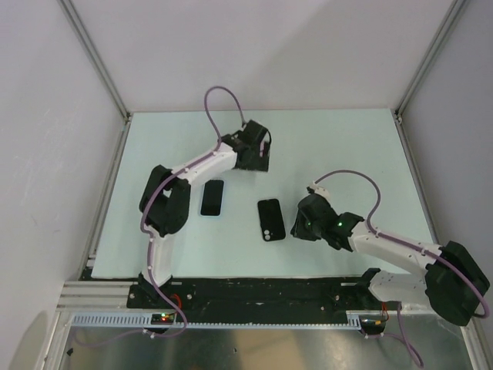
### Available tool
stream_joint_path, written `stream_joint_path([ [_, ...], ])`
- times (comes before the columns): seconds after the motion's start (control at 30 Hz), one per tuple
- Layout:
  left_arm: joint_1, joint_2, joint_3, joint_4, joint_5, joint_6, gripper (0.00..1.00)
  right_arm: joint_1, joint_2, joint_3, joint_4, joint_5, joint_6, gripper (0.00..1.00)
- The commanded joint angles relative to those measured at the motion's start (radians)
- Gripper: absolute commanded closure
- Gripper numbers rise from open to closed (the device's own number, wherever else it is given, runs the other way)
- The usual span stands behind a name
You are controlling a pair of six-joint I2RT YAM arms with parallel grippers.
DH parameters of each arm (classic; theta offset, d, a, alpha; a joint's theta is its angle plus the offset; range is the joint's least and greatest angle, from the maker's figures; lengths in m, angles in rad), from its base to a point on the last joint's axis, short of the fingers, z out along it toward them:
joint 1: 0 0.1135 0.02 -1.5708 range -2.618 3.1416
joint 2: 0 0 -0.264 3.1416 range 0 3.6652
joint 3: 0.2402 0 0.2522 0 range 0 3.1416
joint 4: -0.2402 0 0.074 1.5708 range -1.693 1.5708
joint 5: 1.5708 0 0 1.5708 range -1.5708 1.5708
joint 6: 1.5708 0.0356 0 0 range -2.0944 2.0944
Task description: Put the phone into the phone case
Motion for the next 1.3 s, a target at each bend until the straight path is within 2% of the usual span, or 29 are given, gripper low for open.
stream_joint_path([
  [0.0, 0.039, 0.079, 0.203, 0.000, -0.130, -0.091, 0.03, -0.067, -0.059, 0.006, 0.028, -0.024, -0.053, 0.67],
  [0.1, 0.050, 0.166, 0.325, -0.027, -0.134, -0.122, 0.01, -0.118, -0.077, 0.014, 0.032, -0.066, -0.089, 0.61],
  [0.23, 0.070, 0.257, 0.429, -0.037, -0.114, -0.170, 0.00, -0.185, -0.079, 0.037, 0.036, -0.121, -0.134, 0.60],
  [0.5, 0.077, 0.353, 0.532, -0.040, -0.090, -0.237, 0.00, -0.258, -0.055, 0.057, 0.071, -0.209, -0.170, 0.60],
  [0.7, 0.079, 0.383, 0.550, -0.044, -0.060, -0.272, 0.02, -0.279, -0.033, 0.057, 0.090, -0.245, -0.179, 0.60],
  [0.93, 0.080, 0.406, 0.566, -0.049, 0.010, -0.326, 0.12, -0.300, -0.010, 0.060, 0.124, -0.292, -0.181, 0.61],
  [1.27, 0.101, 0.395, 0.525, -0.060, 0.058, -0.402, 0.10, -0.324, 0.034, 0.085, 0.138, -0.310, -0.191, 0.61],
])
